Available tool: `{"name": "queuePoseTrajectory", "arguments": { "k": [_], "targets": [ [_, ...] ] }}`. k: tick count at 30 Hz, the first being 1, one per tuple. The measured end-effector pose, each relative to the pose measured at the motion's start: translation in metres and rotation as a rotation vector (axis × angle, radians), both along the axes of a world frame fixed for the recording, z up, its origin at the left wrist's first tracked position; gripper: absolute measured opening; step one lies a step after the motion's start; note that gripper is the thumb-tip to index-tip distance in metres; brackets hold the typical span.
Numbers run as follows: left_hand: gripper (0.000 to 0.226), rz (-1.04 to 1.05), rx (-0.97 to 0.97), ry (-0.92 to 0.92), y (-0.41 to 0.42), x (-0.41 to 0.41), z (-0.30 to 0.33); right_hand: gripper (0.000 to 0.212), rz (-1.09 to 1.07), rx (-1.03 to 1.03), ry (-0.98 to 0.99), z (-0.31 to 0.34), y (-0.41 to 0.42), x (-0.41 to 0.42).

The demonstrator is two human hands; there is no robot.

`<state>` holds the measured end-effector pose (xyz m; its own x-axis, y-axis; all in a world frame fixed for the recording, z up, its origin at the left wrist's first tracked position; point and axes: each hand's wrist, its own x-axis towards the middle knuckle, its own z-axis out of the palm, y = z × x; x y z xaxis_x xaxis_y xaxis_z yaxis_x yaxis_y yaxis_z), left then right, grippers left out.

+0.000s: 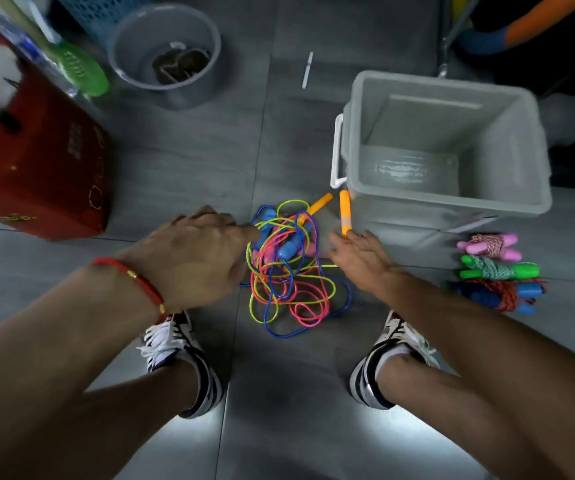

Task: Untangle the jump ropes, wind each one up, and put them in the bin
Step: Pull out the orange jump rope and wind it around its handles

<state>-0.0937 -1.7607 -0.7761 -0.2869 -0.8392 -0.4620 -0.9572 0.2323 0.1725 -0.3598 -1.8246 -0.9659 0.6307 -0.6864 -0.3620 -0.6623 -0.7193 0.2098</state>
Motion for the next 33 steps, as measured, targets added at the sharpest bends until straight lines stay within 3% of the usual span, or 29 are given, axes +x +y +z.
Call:
{"name": "queuePoseTrajectory", "arguments": {
  "k": [4, 9, 11, 13, 15, 16, 19, 21, 24, 26, 28, 29, 31, 33],
  "targets": [
    [0.053, 0.049, 0.058, -0.093, -0.004, -0.024, 0.026, 0.035, 0.015, 0.0, -0.151, 0.08, 0.006, -0.013],
    [0.047, 0.279, 0.068, -0.05, 0.018, -0.058, 0.047, 0.018, -0.166, 0.097, -0.378, 0.176, 0.043, -0.004],
    [0.052, 0.433, 0.182, 0.155, 0.031, -0.069, 0.05, 0.014, -0.285, 0.152, -0.53, 0.206, 0.058, -0.003],
    [0.056, 0.731, 0.462, 0.533, 0.044, -0.081, 0.05, 0.017, -0.344, 0.242, -0.7, 0.23, 0.073, -0.001],
    [0.048, 1.002, 0.695, 0.882, 0.058, -0.091, 0.052, 0.013, -0.322, 0.419, -0.759, 0.249, 0.093, 0.002],
    [0.038, 1.053, 0.723, 0.993, 0.066, -0.094, 0.052, 0.01, -0.292, 0.505, -0.762, 0.256, 0.105, 0.004],
    [0.021, 0.971, 0.525, 1.035, 0.078, -0.087, 0.053, 0.01, -0.277, 0.631, -0.713, 0.252, 0.126, 0.0],
    [0.026, 0.809, 0.383, 0.91, 0.085, -0.075, 0.057, 0.024, -0.31, 0.561, -0.621, 0.234, 0.125, -0.004],
    [0.022, 0.571, 0.344, 0.847, 0.104, -0.06, 0.072, 0.046, -0.274, 0.35, -0.6, 0.216, 0.109, 0.006],
    [0.022, 0.463, 0.291, 0.868, 0.116, -0.052, 0.08, 0.045, -0.131, 0.462, -0.673, 0.215, 0.098, 0.024],
    [0.021, 0.457, 0.187, 0.959, 0.121, -0.04, 0.088, 0.021, -0.097, 0.545, -0.597, 0.209, 0.088, 0.034],
    [0.02, 0.5, 0.139, 1.009, 0.121, -0.033, 0.093, 0.019, -0.127, 0.543, -0.499, 0.205, 0.08, 0.032],
    [0.021, 0.609, 0.091, 1.063, 0.122, -0.014, 0.096, 0.03, -0.207, 0.496, -0.323, 0.199, 0.06, 0.021],
    [0.02, 0.64, 0.11, 0.94, 0.126, 0.003, 0.093, 0.033, -0.305, 0.455, -0.359, 0.203, 0.044, 0.015]
  ]
}}
